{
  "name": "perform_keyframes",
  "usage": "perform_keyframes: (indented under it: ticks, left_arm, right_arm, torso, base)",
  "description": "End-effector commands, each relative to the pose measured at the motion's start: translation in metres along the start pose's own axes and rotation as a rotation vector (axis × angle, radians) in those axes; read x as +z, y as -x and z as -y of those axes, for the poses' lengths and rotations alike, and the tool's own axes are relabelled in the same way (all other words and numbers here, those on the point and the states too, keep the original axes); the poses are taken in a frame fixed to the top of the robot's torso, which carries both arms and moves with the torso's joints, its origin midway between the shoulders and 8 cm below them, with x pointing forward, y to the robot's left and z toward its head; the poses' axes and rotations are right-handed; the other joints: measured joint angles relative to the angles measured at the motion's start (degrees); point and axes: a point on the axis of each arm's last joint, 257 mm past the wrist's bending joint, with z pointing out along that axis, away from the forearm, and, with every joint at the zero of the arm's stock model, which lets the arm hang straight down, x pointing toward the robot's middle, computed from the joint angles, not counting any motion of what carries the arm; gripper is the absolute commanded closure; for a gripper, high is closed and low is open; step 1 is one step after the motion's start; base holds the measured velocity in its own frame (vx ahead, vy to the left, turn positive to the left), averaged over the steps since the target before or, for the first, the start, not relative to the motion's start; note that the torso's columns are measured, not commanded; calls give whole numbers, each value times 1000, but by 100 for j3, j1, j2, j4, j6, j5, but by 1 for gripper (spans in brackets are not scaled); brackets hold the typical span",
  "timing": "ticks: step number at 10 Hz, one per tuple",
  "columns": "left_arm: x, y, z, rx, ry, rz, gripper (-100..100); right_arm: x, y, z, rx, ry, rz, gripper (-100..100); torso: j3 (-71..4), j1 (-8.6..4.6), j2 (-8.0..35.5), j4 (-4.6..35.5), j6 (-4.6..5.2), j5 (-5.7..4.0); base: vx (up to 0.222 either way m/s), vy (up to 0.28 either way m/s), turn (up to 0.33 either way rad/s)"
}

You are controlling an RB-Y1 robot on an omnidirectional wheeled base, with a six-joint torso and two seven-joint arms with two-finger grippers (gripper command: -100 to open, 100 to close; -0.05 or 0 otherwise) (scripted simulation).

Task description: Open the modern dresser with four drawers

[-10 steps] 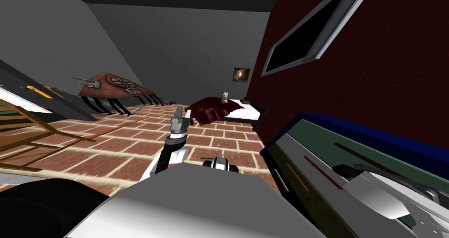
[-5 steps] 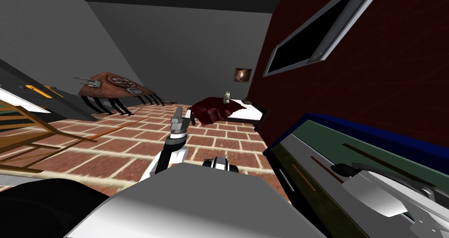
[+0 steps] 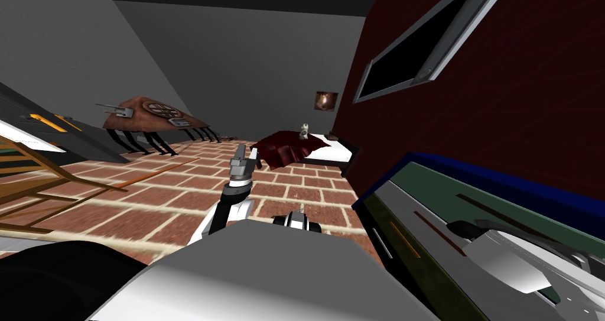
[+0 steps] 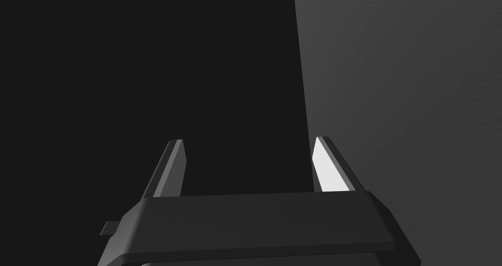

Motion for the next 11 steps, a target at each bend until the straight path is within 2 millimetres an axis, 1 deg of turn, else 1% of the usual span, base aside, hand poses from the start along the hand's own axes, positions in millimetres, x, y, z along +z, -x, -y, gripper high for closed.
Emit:
perform_keyframes:
  ticks: [1, 2, 3, 4, 5, 6, 7, 9, 10, 11]
  left_arm:
    - [0, 0, 0, 0, 0, 0, 0]
    - [0, 0, 0, 0, 0, 0, 0]
    - [0, 0, 0, 0, 0, 0, 0]
    - [0, 0, 0, 0, 0, 0, 0]
    - [0, 0, 0, 0, 0, 0, 0]
    - [0, 0, 0, -1, 0, 0, 0]
    - [0, 0, 0, -1, 0, 0, 0]
    - [0, 0, 0, -1, 0, 0, 0]
    - [0, 0, 0, -1, 0, 0, 0]
    - [0, 0, 0, 0, 0, 0, 0]
  right_arm:
    - [1, 0, 1, -1, -1, 1, -100]
    - [2, -3, 1, 1, 0, -5, -100]
    - [1, -2, 1, 0, -1, -2, -100]
    - [1, -2, 1, 0, -1, -3, 100]
    - [0, 0, 0, 1, 1, -3, 100]
    - [0, 0, -1, 1, 2, -3, 100]
    - [-1, 1, -1, 1, 3, -3, 100]
    - [-2, 3, -3, 1, 5, -3, 100]
    - [-1, 2, 0, 1, 0, -4, 100]
    - [-3, 0, -3, -1, 4, -7, 100]
  torso:
    - [0, 9, -1, 0, 0, 4]
    - [-2, 36, -3, -1, -2, 9]
    - [-5, 14, -7, -2, -2, 8]
    - [-4, 17, -7, -2, -2, 4]
    - [-3, 23, -5, -1, -1, 7]
    - [-5, 27, -18, -10, -23, -15]
    - [-11, 30, -27, -12, -20, -12]
    - [-13, 14, -26, -11, -19, -8]
    - [-16, 7, -30, -10, -22, -5]
    - [-18, -30, -22, -4, -14, 6]
  base:
    - [9, -80, 2]
    - [13, -108, 6]
    - [8, -68, 8]
    - [1, -11, 0]
    - [-12, 72, -48]
    - [-11, 164, 6]
    - [-22, 188, -2]
    - [-3, 216, -15]
    - [-3, 107, -20]
    - [-24, 107, -8]
